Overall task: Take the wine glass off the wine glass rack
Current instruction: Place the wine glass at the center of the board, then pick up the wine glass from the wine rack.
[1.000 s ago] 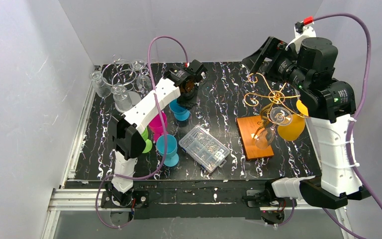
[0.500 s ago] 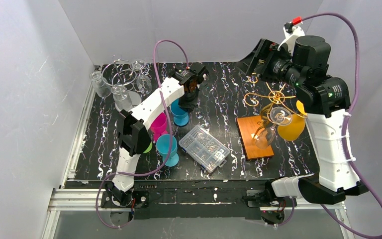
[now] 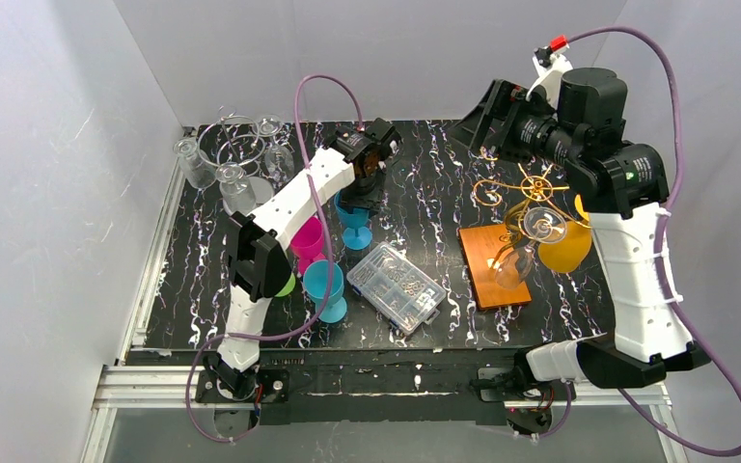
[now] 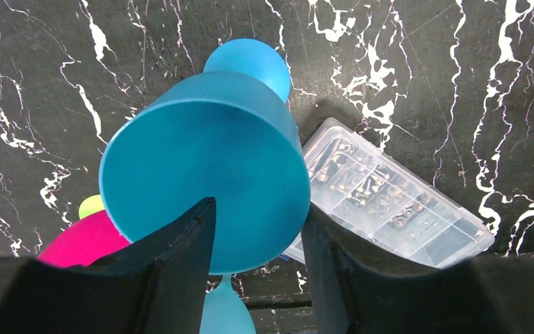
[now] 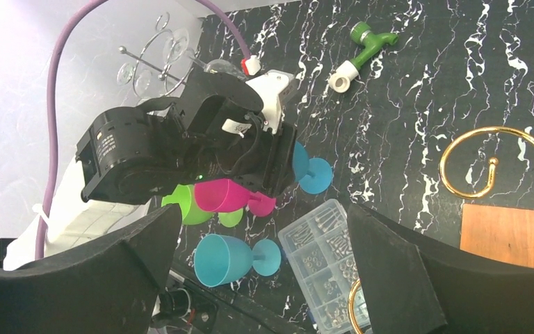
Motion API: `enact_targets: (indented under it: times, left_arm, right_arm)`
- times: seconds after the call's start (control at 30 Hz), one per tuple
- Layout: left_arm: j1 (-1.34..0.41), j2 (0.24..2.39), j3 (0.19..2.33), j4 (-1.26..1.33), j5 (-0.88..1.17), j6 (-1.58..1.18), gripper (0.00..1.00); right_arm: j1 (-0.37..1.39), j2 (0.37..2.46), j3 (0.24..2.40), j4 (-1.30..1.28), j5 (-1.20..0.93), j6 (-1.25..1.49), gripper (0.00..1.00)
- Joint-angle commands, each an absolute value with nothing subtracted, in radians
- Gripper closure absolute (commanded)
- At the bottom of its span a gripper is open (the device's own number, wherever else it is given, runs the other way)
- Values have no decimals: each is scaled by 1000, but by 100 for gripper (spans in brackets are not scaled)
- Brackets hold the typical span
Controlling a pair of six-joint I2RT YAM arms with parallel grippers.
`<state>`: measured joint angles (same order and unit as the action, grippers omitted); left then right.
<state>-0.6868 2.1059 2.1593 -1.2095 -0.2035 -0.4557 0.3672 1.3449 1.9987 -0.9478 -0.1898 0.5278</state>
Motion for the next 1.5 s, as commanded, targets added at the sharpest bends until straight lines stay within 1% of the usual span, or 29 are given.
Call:
enact_targets:
  times: [0.0, 0.1, 0.2, 0.33, 0.37, 0.43, 0.6, 0.7, 1.0, 1.23, 1.47]
  left_arm:
    - [-679, 2023, 2200, -1223, -224, -405, 50]
    - [-680, 1989, 2201, -1220, -230, -378, 42]
    - [-679, 1949, 2201, -1218, -224, -353, 29]
    - [-679, 1864, 2195, -1216, -207, -329, 18]
    - [-679, 1840, 2181, -1213, -193, -330, 17]
    - [-688, 1780, 2139, -1201, -162, -338, 13]
    - [-745, 1618, 2007, -1150, -137, -360, 2]
    - [-784, 1541, 1958, -1140, -111, -377, 2]
    - [-868, 1393, 1832, -1102, -99, -408, 2]
    - [-915, 1341, 1754, -1083, -116, -432, 2]
    - [-950, 1305, 1716, -1088, -164, -428, 2]
  right_arm:
    - [369, 1363, 2054, -953, -180, 530, 2]
    - [369, 1345, 2044, -944, -162, 538, 1]
    - [368, 1331, 2060, -957, -124, 540, 2]
    - [370, 1305, 2086, -975, -30, 532, 2]
    - [369, 1292, 2081, -974, -9, 527, 2]
    - [369, 1276, 2095, -994, 113, 512, 2]
    - [370, 1248, 2172, -1060, 312, 480, 2]
    - [369, 1246, 2211, -1116, 358, 464, 2]
    - [369, 1273, 2297, -1413, 327, 423, 2]
    - [369, 1204, 2104, -1424, 283, 377, 2]
    - [369, 1180, 2077, -1424, 386, 361, 2]
